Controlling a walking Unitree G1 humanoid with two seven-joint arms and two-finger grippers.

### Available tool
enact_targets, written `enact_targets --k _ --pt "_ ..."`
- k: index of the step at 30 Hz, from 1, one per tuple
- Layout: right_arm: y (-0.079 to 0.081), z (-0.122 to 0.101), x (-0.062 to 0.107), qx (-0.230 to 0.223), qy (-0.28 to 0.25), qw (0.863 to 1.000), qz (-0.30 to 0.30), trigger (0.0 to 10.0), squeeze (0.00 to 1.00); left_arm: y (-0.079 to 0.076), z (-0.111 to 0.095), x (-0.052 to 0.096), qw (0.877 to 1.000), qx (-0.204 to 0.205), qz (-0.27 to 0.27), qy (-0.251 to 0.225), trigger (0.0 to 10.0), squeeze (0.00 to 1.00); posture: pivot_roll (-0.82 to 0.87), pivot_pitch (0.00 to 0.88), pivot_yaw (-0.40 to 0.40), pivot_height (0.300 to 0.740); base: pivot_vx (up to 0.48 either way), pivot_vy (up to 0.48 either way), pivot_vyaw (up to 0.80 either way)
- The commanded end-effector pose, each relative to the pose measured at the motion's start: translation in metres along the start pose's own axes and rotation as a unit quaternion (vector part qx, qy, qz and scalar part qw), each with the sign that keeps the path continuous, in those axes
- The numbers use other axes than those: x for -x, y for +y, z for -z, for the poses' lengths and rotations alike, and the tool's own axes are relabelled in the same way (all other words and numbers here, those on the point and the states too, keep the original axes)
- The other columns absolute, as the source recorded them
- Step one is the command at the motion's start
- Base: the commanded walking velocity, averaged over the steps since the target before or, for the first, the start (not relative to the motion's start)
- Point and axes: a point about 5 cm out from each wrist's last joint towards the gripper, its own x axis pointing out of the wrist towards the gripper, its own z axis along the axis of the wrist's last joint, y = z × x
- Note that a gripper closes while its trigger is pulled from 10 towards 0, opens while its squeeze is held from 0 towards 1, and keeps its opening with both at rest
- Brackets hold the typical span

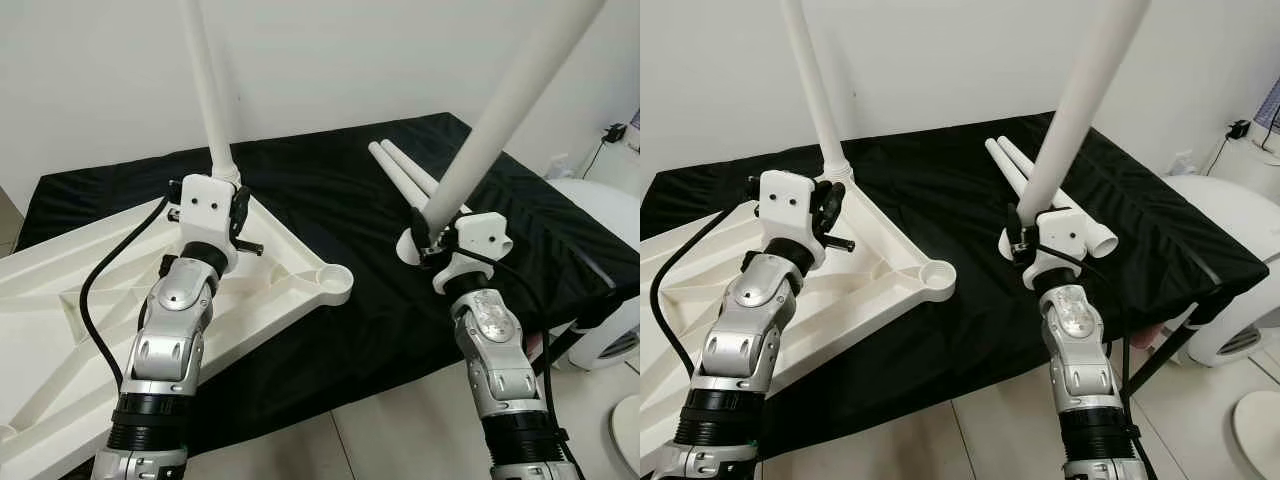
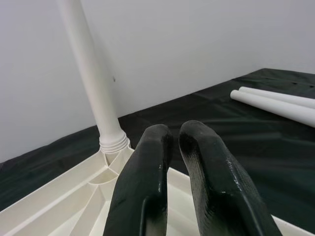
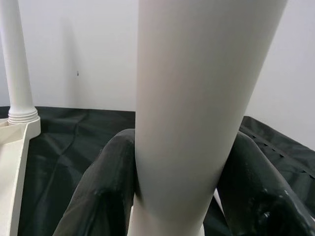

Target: Building children table

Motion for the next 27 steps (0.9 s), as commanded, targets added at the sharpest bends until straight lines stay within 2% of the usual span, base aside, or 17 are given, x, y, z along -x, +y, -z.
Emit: enact_targets --k 1,3,6,9,13,14,16,18,21,24,27 --pt "0.003 -0.004 -0.002 -0.005 -0.008 1.000 -0.005 10.0 0.00 0.000 0.001 0.003 1.000 0.004 0.002 0.001 10.0 0.00 -0.08 0.041 0.029 0.740 0.000 0.000 0.00" --pt "0.003 -0.004 -0.002 -0.004 -0.007 1.000 -0.008 10.0 0.00 -0.006 0.003 0.004 0.999 -0.009 0.034 0.009 10.0 0.00 -0.08 0.041 0.029 0.740 0.000 0.000 0.00" --pt "0.003 -0.004 -0.002 -0.004 -0.006 1.000 -0.009 10.0 0.00 -0.023 0.004 0.007 0.993 -0.022 0.117 0.022 10.0 0.00 -0.07 0.040 0.030 0.740 0.000 0.000 0.00" --pt "0.003 -0.003 -0.002 -0.003 -0.005 1.000 -0.009 10.0 0.00 -0.029 0.005 0.008 0.989 -0.034 0.140 0.024 10.0 0.00 -0.07 0.040 0.030 0.740 0.000 0.000 0.00" --pt "0.003 -0.003 -0.004 -0.009 -0.001 1.000 -0.011 10.0 0.00 -0.058 0.013 0.015 0.965 -0.062 0.252 0.043 10.0 0.00 -0.07 0.044 0.042 0.740 0.000 0.000 0.00" --pt "0.003 -0.003 -0.004 -0.009 -0.001 1.000 -0.011 10.0 0.00 -0.058 0.013 0.015 0.965 -0.062 0.252 0.043 10.0 0.00 -0.07 0.044 0.042 0.740 0.000 0.000 0.00" --pt "0.000 -0.003 -0.005 -0.010 0.006 1.000 -0.004 10.0 0.00 -0.069 0.021 0.019 0.948 -0.068 0.302 0.073 10.0 0.00 -0.08 0.043 0.051 0.740 0.000 0.000 0.00" --pt "-0.001 -0.004 -0.005 -0.009 0.008 1.000 0.000 10.0 0.00 -0.071 0.022 0.020 0.945 -0.070 0.310 0.080 10.0 0.00 -0.08 0.043 0.051 0.740 0.000 0.000 0.00" --pt "-0.006 -0.005 -0.005 -0.007 0.010 1.000 0.010 10.0 0.00 -0.076 0.025 0.027 0.932 -0.076 0.341 0.094 10.0 0.00 -0.09 0.043 0.058 0.740 0.000 0.000 0.00" --pt "-0.008 -0.006 -0.005 -0.006 0.010 1.000 0.012 10.0 0.00 -0.077 0.025 0.029 0.929 -0.078 0.348 0.098 10.0 0.00 -0.09 0.043 0.058 0.740 0.000 0.000 0.00" --pt "-0.020 -0.009 -0.005 -0.006 0.007 0.999 0.034 10.0 0.00 -0.076 0.038 0.033 0.920 -0.097 0.355 0.136 10.0 0.00 -0.10 0.049 0.069 0.740 0.000 0.000 0.00"
